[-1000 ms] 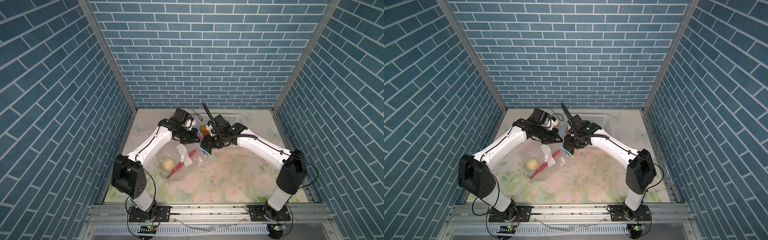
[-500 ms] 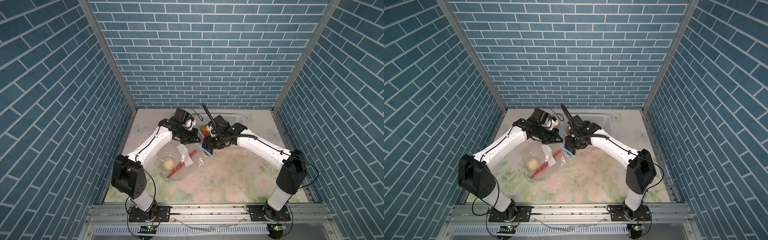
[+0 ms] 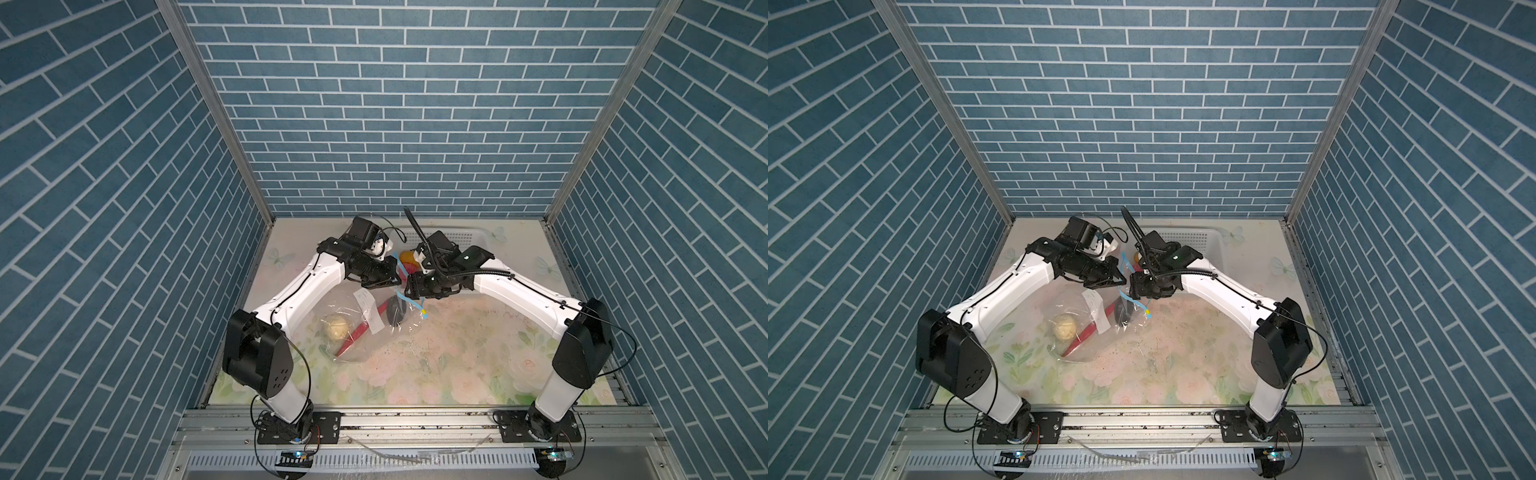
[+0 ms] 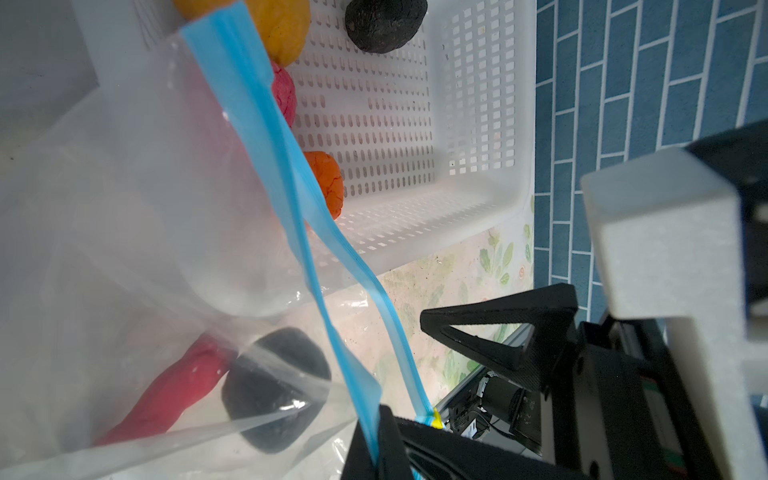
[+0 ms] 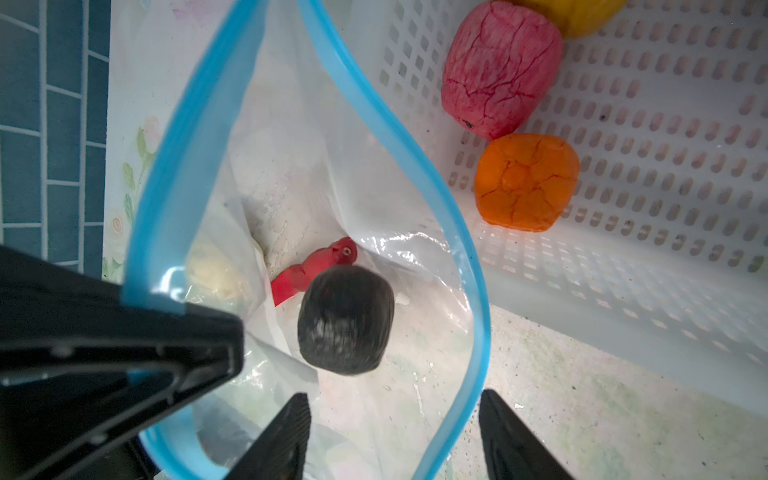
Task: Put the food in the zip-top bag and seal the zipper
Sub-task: 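Raise the open right gripper and move it back over the basket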
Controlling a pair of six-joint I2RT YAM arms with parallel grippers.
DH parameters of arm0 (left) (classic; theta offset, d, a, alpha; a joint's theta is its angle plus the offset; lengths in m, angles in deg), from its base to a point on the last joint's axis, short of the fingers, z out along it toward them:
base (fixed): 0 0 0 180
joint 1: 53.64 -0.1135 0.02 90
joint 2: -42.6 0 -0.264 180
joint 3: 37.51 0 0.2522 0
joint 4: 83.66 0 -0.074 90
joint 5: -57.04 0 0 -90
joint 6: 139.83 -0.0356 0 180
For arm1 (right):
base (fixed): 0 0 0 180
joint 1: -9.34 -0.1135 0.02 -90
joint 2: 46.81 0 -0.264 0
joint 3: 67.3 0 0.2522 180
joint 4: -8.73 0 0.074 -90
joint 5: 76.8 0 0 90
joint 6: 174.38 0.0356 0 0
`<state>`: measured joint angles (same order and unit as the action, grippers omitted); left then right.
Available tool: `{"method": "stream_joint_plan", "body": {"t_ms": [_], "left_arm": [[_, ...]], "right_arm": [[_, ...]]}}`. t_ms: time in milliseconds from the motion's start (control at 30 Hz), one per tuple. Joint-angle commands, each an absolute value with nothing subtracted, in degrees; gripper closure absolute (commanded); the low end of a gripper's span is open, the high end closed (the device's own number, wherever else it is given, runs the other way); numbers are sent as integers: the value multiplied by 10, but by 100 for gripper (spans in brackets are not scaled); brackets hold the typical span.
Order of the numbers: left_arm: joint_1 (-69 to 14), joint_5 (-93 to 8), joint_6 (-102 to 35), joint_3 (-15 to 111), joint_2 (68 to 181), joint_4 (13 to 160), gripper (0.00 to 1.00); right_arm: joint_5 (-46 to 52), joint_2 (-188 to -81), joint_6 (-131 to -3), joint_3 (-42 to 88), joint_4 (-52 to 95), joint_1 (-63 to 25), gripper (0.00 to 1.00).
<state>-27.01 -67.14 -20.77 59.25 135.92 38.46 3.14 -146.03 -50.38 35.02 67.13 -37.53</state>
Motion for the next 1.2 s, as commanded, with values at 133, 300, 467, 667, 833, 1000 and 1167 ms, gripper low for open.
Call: {"method": "stream_joint_plan", "body": {"t_ms": [133,300,467,667,833,1000,1167], "left_arm": [[-267,-674,-210,605,1345,393,100],[-267,-674,-209,603,1344,393,100],[-266,-672,-211,599,1343,393,100],[-267,-669,-212,587,1337,400,100],[-267,-672,-211,585,1336,404,100],[-266,-672,-209,583,1335,408,100],[-266,-674,-207,577,1336,414,100]], "right_arm": [[43,-1465,-519,344,682,-378,34],[44,-1461,-517,346,680,-378,33],[64,-1448,-522,351,682,-378,33],[141,-1428,-552,356,688,-366,33],[189,-1425,-570,364,686,-335,32],[214,-1439,-544,362,660,-289,29],[226,-1469,-519,356,618,-244,29]]}}
